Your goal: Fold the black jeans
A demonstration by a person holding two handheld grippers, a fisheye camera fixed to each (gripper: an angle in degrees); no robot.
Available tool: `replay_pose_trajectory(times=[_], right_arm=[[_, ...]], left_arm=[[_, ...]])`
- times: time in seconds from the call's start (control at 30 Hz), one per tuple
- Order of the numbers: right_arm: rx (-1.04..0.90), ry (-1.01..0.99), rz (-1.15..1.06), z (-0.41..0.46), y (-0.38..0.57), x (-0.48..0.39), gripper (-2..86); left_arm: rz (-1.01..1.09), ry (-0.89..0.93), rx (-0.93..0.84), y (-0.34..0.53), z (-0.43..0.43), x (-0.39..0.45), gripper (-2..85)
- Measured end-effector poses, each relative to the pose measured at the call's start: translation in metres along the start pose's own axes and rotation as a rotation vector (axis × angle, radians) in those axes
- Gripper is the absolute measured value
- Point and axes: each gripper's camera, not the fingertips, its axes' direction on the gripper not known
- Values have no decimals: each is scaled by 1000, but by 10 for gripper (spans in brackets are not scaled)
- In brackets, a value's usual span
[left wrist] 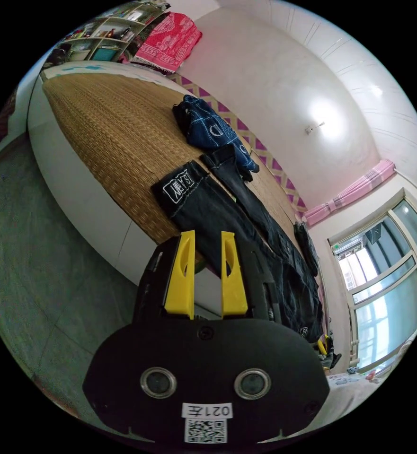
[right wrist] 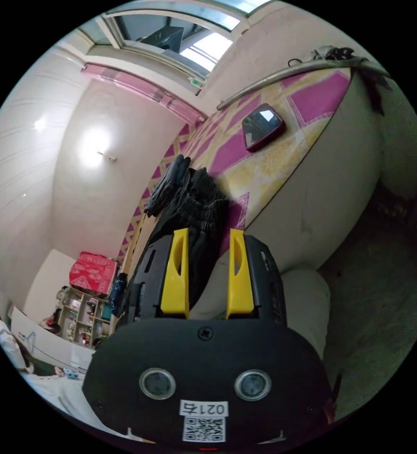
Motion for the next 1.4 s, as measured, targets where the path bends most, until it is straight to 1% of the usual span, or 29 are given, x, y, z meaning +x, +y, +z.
replay_pose_trajectory(times=[0.1, 0.27, 0.6, 0.73, 0.8, 0.83, 0.87, 0.9, 0.97, 1.07, 1.2, 1.27, 1.4], right_arm=[[-83, -87, 39, 9, -13, 5, 107], [-126, -111, 48, 10, -25, -2, 112], [-182, -86, 58, 14, -48, -15, 116], [-196, -80, 57, 18, -52, -21, 110], [-220, -103, 73, 26, -56, -23, 101], [-247, -130, 94, 33, -58, -22, 88], [-267, -159, 127, 39, -60, -19, 53], [-269, -174, 141, 40, -61, -18, 36], [-278, -239, 148, 41, -70, -21, 19], [-298, -268, 82, 42, -88, -46, 10], [-310, -325, -3, 48, -118, -91, 6], [-319, -347, -62, 64, -143, -124, 5], [-354, -362, -80, 117, -191, -159, 6]], left_arm=[[-4, -2, -13, -5, 1, -5, 81], [-20, 10, -26, -12, 5, -8, 84], [-91, 24, -16, -39, 18, -22, 81], [-101, 81, -38, -51, 36, -26, 73], [-101, 65, -46, -55, 43, -26, 52], [-97, 60, -48, -57, 46, -26, 24], [-85, 75, -40, -59, 47, -26, 11], [-87, 128, -30, -62, 48, -28, 2], [-75, 170, -21, -68, 50, -25, -5], [-13, 189, -31, -84, 56, -6, -9], [99, 189, -41, -120, 67, 41, -9], [160, 172, -43, -143, 75, 67, -10], [247, 75, -102, -210, 126, 127, -10]])
